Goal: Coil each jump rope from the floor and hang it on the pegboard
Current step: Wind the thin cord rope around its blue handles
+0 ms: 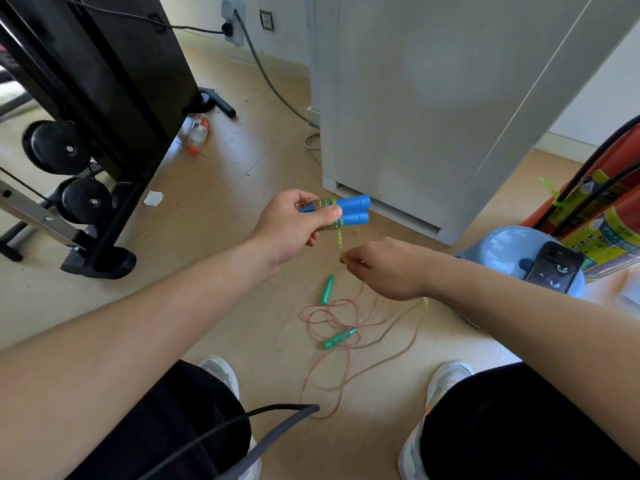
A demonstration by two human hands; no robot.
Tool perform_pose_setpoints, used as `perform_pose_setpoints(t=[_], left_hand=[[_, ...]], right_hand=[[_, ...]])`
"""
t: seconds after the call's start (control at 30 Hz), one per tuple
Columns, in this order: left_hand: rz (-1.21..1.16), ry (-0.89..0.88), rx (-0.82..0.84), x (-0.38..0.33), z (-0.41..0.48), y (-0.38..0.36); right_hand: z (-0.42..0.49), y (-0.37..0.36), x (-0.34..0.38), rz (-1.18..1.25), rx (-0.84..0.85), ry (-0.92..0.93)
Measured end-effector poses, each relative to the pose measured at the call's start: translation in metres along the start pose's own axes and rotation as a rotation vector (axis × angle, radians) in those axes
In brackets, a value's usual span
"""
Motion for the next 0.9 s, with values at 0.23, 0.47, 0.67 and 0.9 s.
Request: perform_pose_setpoints(t=[0.23,0.47,0.67,0.9], left_hand=[[0.16,-0.077,0.02,0.002,-0.003,-0.007],[0.174,-0.219,0.277,-0.021,-0.025,-0.035],[0.068,-0.158,0.35,-0.025,-0.03,-0.042],[0.07,-0.181,0.446,-0.033,-0.035,-0.047]], right_hand=[[-0.003,0.026,0.022,-0.005,-0.134,0.164],[-0.001,0.074,-0.005,0.1,-0.38,0.119],[-0.002,0.088,-0.016,0.143,-0.441,0.1],[-0.003,0.092,-0.02,0.177,-0.454,0.098]])
Point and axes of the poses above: each hand's wrist, its own z-axis towards the middle knuckle, its own y-axis out of the back of the hand, x = y × z, the point moved 10 cm from there along z, towards the middle knuckle, and after that the axes turned 11 degrees about -x, right-handed, at the moved point
